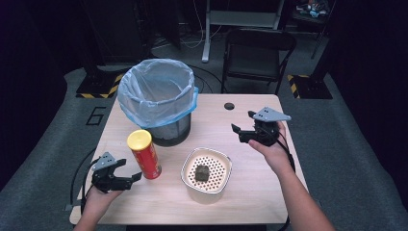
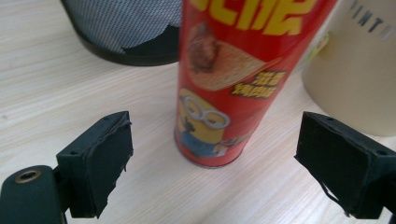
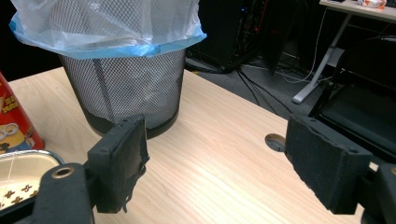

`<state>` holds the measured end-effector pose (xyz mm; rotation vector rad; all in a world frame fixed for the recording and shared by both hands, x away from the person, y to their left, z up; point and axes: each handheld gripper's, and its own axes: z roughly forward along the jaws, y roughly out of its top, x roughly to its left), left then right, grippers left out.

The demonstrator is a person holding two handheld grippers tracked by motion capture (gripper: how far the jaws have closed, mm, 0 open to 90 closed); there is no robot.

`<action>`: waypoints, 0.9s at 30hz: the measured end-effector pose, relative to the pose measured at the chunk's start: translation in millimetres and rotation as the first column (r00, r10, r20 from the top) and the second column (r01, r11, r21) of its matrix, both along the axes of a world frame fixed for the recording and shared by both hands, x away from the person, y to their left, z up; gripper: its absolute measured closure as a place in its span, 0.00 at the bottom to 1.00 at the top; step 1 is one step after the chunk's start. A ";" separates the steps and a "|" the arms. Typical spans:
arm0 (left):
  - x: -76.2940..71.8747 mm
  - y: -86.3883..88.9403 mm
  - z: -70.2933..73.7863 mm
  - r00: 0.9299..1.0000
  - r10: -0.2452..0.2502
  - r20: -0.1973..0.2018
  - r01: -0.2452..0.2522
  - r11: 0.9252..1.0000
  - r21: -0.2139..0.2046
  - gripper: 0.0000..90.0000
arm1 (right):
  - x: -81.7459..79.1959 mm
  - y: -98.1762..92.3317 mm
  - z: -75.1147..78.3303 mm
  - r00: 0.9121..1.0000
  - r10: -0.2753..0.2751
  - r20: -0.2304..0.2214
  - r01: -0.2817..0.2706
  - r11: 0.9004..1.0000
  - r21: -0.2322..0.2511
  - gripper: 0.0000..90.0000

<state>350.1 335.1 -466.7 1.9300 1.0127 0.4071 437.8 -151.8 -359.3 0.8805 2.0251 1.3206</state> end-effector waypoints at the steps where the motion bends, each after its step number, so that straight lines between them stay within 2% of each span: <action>1: -0.2 -2.5 -0.5 1.000 0.004 -0.004 -0.004 1.000 -0.010 0.12 | -0.6 -1.2 -1.1 1.000 -0.004 -0.003 0.004 1.000 0.007 0.23; 6: 2.2 -7.6 -1.9 1.000 -0.023 -0.007 0.023 1.000 -0.007 0.12 | -2.5 -5.5 -6.9 1.000 -0.015 -0.019 0.015 1.000 0.011 0.23; 8: 7.5 -12.6 -4.4 0.999 -0.038 -0.012 0.038 0.999 -0.008 0.12 | -3.3 -7.4 -9.2 0.999 -0.020 -0.028 0.020 1.000 0.012 0.23; 9: 8.4 -16.1 -5.6 0.999 -0.033 -0.028 0.032 0.999 -0.032 0.12 | -3.7 -8.5 -10.2 0.999 -0.024 -0.030 0.024 1.000 0.013 0.23; 12: 12.6 -20.4 -6.6 0.999 -0.045 -0.018 0.044 0.999 -0.027 0.12 | -5.3 -12.4 -12.5 0.999 -0.031 -0.032 0.032 0.999 0.017 0.23; 13: 15.3 -24.7 -6.3 0.999 -0.045 -0.019 0.044 0.998 -0.033 0.12 | -5.6 -13.6 -13.3 0.999 -0.030 -0.030 0.031 0.999 0.015 0.23; 14: 16.9 -26.6 -6.5 0.999 -0.033 0.001 0.033 0.999 -0.028 0.12 | -6.7 -14.5 -14.3 0.999 -0.035 -0.035 0.036 0.999 0.017 0.23; 15: 18.1 -27.0 -5.2 0.999 -0.036 0.000 0.036 0.999 -0.023 0.12 | -7.8 -15.3 -15.3 0.998 -0.040 -0.039 0.040 0.999 0.018 0.23; 16: 20.1 -26.6 -4.8 0.999 -0.041 0.018 0.041 0.999 -0.012 0.12 | -8.2 -16.4 -16.4 0.999 -0.038 -0.036 0.038 0.999 0.014 0.23; 17: 19.8 -28.3 -4.9 1.000 -0.023 0.003 0.024 0.999 -0.035 0.12 | -9.0 -17.1 -17.5 0.998 -0.039 -0.038 0.040 0.999 0.012 0.23; 22: 25.2 -28.5 -5.9 1.000 -0.001 0.021 0.001 1.000 -0.023 0.12 | -14.1 -21.9 -22.8 0.998 -0.050 -0.047 0.050 0.999 0.010 0.23; 26: 28.3 -30.0 -7.3 1.000 0.011 0.019 -0.011 1.000 -0.026 0.12 | -18.3 -26.6 -27.5 0.997 -0.059 -0.051 0.060 0.998 0.005 0.23; 27: 29.2 -31.1 -7.0 1.000 0.010 0.020 -0.009 0.999 -0.043 0.12 | -19.3 -27.6 -28.7 0.996 -0.062 -0.056 0.062 0.998 -0.001 0.23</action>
